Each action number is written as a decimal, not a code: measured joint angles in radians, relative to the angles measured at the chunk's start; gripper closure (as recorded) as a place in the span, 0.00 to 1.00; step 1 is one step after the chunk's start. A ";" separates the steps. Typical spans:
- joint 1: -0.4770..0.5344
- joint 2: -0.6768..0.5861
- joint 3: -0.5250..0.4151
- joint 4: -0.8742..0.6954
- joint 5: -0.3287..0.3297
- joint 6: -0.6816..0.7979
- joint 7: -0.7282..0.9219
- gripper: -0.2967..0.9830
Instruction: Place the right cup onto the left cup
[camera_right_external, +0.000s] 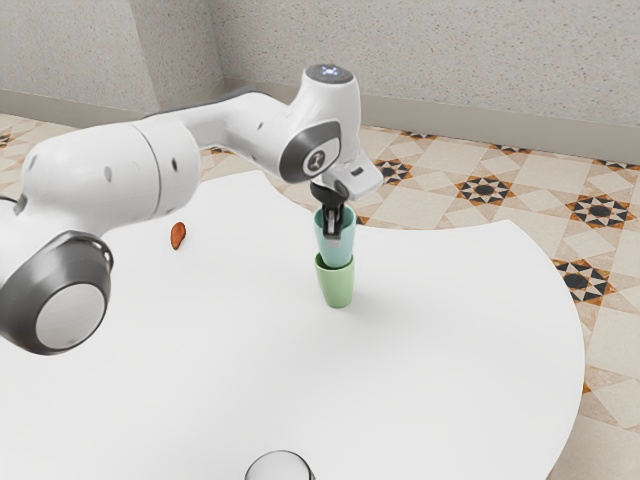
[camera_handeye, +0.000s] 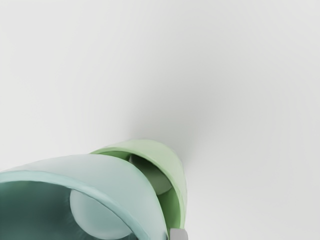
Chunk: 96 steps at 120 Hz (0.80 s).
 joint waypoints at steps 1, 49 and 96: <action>0.000 0.001 0.000 0.000 -0.001 0.000 0.001 0.85; -0.001 -0.012 0.003 -0.003 -0.030 -0.017 0.023 0.47; 0.075 -0.345 0.005 -0.212 -0.032 -0.152 0.039 0.27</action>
